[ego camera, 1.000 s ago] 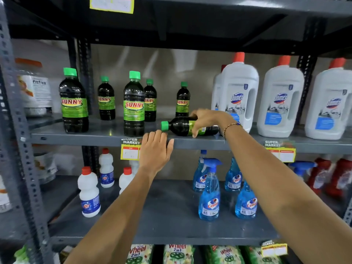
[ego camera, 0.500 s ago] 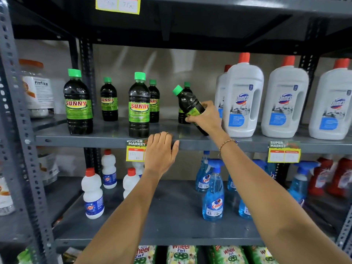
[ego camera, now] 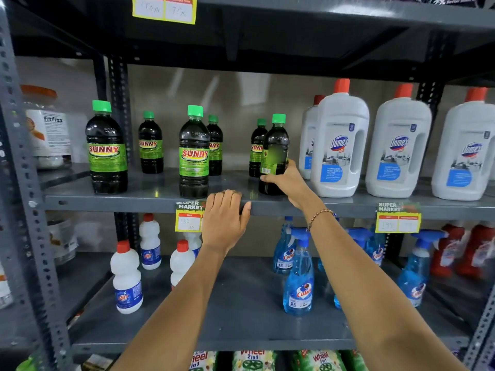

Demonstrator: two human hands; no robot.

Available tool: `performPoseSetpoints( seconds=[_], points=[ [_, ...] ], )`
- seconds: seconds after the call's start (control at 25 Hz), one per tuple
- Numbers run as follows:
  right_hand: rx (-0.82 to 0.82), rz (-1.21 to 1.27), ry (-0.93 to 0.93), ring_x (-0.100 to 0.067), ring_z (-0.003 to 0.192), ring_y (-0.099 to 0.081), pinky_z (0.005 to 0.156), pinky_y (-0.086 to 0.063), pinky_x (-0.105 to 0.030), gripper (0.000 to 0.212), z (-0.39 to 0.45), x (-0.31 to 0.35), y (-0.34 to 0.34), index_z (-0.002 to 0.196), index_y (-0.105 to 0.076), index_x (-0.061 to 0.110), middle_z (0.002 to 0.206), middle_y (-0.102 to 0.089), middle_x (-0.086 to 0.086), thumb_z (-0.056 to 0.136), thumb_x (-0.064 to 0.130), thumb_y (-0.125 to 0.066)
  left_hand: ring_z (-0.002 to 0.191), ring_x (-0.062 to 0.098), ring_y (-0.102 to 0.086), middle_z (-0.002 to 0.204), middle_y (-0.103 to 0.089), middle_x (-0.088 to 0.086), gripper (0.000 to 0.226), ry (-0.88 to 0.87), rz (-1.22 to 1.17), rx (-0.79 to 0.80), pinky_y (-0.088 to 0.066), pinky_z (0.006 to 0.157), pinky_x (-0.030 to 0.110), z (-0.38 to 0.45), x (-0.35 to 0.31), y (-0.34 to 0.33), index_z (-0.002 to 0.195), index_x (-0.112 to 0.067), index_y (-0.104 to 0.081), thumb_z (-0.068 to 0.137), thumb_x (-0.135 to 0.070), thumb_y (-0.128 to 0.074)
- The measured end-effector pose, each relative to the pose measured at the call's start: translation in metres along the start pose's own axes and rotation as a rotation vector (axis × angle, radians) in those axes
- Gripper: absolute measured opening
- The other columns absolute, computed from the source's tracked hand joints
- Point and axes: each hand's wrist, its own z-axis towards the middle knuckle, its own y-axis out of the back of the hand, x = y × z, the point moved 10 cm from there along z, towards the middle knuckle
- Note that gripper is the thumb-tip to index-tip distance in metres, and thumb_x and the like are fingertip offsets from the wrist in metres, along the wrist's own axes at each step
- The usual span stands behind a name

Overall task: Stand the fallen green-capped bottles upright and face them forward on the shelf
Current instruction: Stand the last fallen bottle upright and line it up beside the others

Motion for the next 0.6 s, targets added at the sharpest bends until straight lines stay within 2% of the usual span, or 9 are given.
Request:
performPoseSetpoints(
  seconds=[0.08, 0.16, 0.24, 0.32, 0.36, 0.4, 0.52, 0.6],
  points=[
    [0.012, 0.008, -0.02, -0.02, 0.109, -0.052, 0.093, -0.041, -0.03, 0.065, -0.001, -0.002, 0.003, 0.127, -0.035, 0.009, 0.12, -0.056, -0.008, 0.075, -0.001, -0.072, 0.081, 0.026, -0.055, 0.094, -0.064, 0.006, 0.034, 0.002, -0.009, 0.001, -0.035, 0.08, 0.033, 0.0, 0.0, 0.0, 0.097, -0.01, -0.061, 0.096, -0.037, -0.04],
    [0.023, -0.004, -0.011, -0.02, 0.109, -0.055, 0.095, -0.043, -0.032, 0.057, -0.002, -0.003, 0.003, 0.118, -0.043, 0.011, 0.115, -0.06, -0.006, 0.073, -0.002, -0.074, 0.08, 0.026, -0.055, 0.093, -0.064, 0.006, 0.034, -0.002, -0.02, -0.006, -0.036, 0.08, 0.034, 0.0, -0.001, 0.001, 0.097, -0.01, -0.061, 0.096, -0.037, -0.041],
    [0.008, -0.05, 0.005, -0.018, 0.108, -0.06, 0.098, -0.048, -0.035, 0.067, -0.002, -0.002, 0.002, 0.119, -0.051, 0.01, 0.115, -0.066, -0.003, 0.062, 0.018, -0.086, 0.08, 0.026, -0.056, 0.093, -0.064, 0.007, 0.033, -0.005, -0.025, -0.01, -0.036, 0.08, 0.033, 0.0, -0.001, 0.002, 0.096, -0.01, -0.061, 0.096, -0.037, -0.041],
    [-0.027, -0.133, 0.051, -0.015, 0.103, -0.063, 0.091, -0.052, -0.035, 0.087, 0.007, -0.007, 0.001, 0.119, -0.054, 0.015, 0.111, -0.068, 0.0, 0.043, 0.042, -0.088, 0.081, 0.026, -0.056, 0.094, -0.064, 0.007, 0.034, 0.002, -0.022, 0.008, -0.036, 0.08, 0.033, 0.001, 0.0, 0.001, 0.097, -0.01, -0.061, 0.096, -0.037, -0.041],
    [-0.02, -0.158, 0.055, -0.015, 0.102, -0.063, 0.089, -0.053, -0.034, 0.092, 0.012, -0.011, 0.0, 0.119, -0.053, 0.016, 0.11, -0.067, 0.0, 0.039, 0.045, -0.088, 0.082, 0.026, -0.056, 0.095, -0.064, 0.007, 0.035, 0.007, -0.023, 0.022, -0.036, 0.081, 0.034, 0.0, 0.001, 0.0, 0.098, -0.009, -0.061, 0.096, -0.037, -0.04],
    [-0.004, -0.172, 0.044, -0.016, 0.103, -0.064, 0.089, -0.054, -0.035, 0.091, 0.012, -0.01, -0.002, 0.119, -0.053, 0.015, 0.109, -0.068, -0.001, 0.04, 0.041, -0.089, 0.083, 0.027, -0.056, 0.096, -0.064, 0.007, 0.035, 0.009, -0.026, 0.031, -0.036, 0.082, 0.034, 0.0, 0.0, 0.0, 0.098, -0.009, -0.061, 0.097, -0.037, -0.04],
    [0.035, -0.159, 0.002, -0.023, 0.105, -0.065, 0.092, -0.053, -0.036, 0.064, 0.003, -0.006, -0.004, 0.115, -0.059, 0.009, 0.11, -0.07, -0.009, 0.056, 0.012, -0.086, 0.084, 0.027, -0.057, 0.096, -0.065, 0.007, 0.034, -0.001, -0.036, 0.027, -0.037, 0.082, 0.034, 0.0, -0.002, 0.001, 0.099, -0.009, -0.061, 0.096, -0.036, -0.041],
    [-0.032, -0.173, 0.024, -0.018, 0.105, -0.062, 0.093, -0.05, -0.033, 0.075, -0.005, 0.0, 0.002, 0.119, -0.051, 0.008, 0.112, -0.066, -0.003, 0.056, 0.02, -0.089, 0.085, 0.027, -0.057, 0.097, -0.065, 0.008, 0.035, -0.013, -0.02, 0.027, -0.037, 0.083, 0.035, -0.001, -0.002, 0.001, 0.1, -0.008, -0.062, 0.096, -0.036, -0.041]
  ],
)
